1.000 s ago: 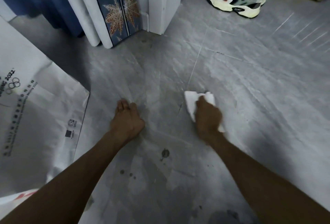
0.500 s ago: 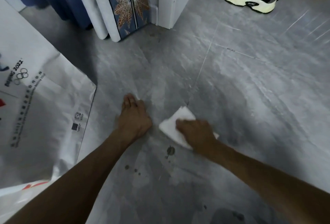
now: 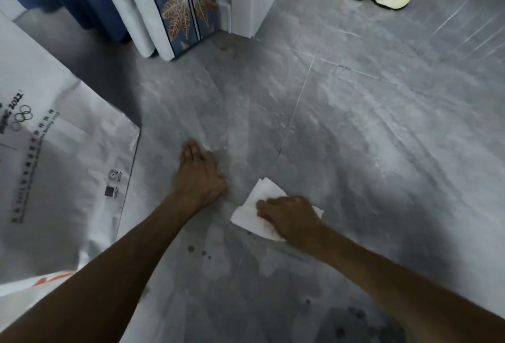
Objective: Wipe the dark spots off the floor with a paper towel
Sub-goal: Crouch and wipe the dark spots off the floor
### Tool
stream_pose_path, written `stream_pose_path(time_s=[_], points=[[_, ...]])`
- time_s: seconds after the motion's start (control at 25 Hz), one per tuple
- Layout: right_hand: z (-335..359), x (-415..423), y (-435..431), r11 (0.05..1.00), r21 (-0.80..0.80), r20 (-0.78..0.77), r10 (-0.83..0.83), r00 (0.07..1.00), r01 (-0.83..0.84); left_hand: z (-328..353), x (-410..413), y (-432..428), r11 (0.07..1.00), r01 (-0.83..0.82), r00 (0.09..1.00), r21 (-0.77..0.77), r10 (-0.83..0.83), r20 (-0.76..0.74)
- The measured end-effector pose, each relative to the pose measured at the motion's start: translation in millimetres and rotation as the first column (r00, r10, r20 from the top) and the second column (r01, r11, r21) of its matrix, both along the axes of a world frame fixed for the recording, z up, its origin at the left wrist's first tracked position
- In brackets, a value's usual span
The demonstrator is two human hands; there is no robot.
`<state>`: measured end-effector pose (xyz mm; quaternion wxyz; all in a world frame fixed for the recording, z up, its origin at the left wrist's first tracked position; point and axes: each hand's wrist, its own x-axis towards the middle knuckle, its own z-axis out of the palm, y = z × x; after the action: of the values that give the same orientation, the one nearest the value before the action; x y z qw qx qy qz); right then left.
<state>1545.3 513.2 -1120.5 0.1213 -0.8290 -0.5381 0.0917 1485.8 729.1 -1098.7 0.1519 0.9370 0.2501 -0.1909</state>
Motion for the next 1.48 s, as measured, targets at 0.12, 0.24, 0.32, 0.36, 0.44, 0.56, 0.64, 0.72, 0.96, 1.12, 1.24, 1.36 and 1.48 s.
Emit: stream_pose_path(time_s=[0.12, 0.24, 0.32, 0.36, 0.44, 0.56, 0.64, 0.72, 0.96, 1.12, 1.24, 1.36, 1.48], points=[[3.1, 28.4, -72.6, 0.985, 0.036, 0.127, -0.171, 0.977, 0.168, -0.5, 1.5, -3.5, 1.0, -0.031, 0.999, 0.003, 0.031, 0.013], [5.7, 38.5, -158.8, 0.678, 0.034, 0.248, -0.717, 0.651, 0.734, -2.1, 2.5, -1.9, 0.999, -0.045, 0.999, 0.026, 0.044, 0.02], [6.2, 23.5, -173.3, 0.372, -0.012, 0.261, -0.895, 0.362, 0.928, 3.3, 3.0, -4.6, 0.995, -0.096, 0.995, -0.039, 0.097, 0.019], [6.1, 17.9, -162.9, 0.248, -0.015, 0.242, -0.939, 0.245, 0.969, 8.4, 1.9, -7.2, 0.989, -0.121, 0.992, -0.081, 0.124, 0.03], [7.8, 5.3, -114.0, 0.202, 0.041, 0.193, -0.962, 0.191, 0.979, 16.1, -11.1, -10.7, 0.981, -0.136, 0.983, -0.14, 0.151, 0.104], [6.9, -50.8, -2.0, 0.549, 0.027, -0.041, -0.835, 0.549, 0.836, 18.0, -54.9, -14.2, 0.987, -0.048, 0.97, -0.153, 0.083, 0.227], [15.4, -100.5, 55.3, 0.796, 0.009, -0.039, -0.605, 0.795, 0.606, 18.1, -86.5, -12.7, 0.991, -0.036, 0.958, -0.13, 0.071, 0.277], [16.8, -112.4, 57.4, 0.947, 0.006, -0.083, -0.319, 0.944, 0.32, 17.9, -104.4, -10.7, 0.992, -0.052, 0.954, -0.117, 0.084, 0.286], [16.4, -8.8, -99.1, 0.631, -0.158, 0.06, -0.761, 0.645, 0.759, 19.7, -103.1, -20.0, 0.988, -0.09, 0.966, -0.124, 0.117, 0.23], [16.2, -27.6, -50.9, 0.419, 0.03, 0.127, -0.902, 0.413, 0.907, 21.9, -103.2, -19.2, 0.981, -0.131, 0.958, -0.144, 0.162, 0.238], [5.1, -100.1, 39.1, 0.755, 0.085, 0.032, -0.654, 0.755, 0.65, 19.9, -112.3, -13.8, 0.969, -0.167, 0.939, -0.182, 0.213, 0.27], [9.5, -132.5, 58.8, 0.978, 0.006, 0.096, -0.207, 0.974, 0.207, 18.8, -113.6, -20.1, 0.981, -0.14, 0.95, -0.137, 0.172, 0.262], [5.4, -73.8, -34.6, 0.985, 0.086, 0.146, -0.163, 0.976, 0.152, 24.3, -100.9, -45.0, 0.985, -0.084, 0.962, -0.149, 0.119, 0.246]])
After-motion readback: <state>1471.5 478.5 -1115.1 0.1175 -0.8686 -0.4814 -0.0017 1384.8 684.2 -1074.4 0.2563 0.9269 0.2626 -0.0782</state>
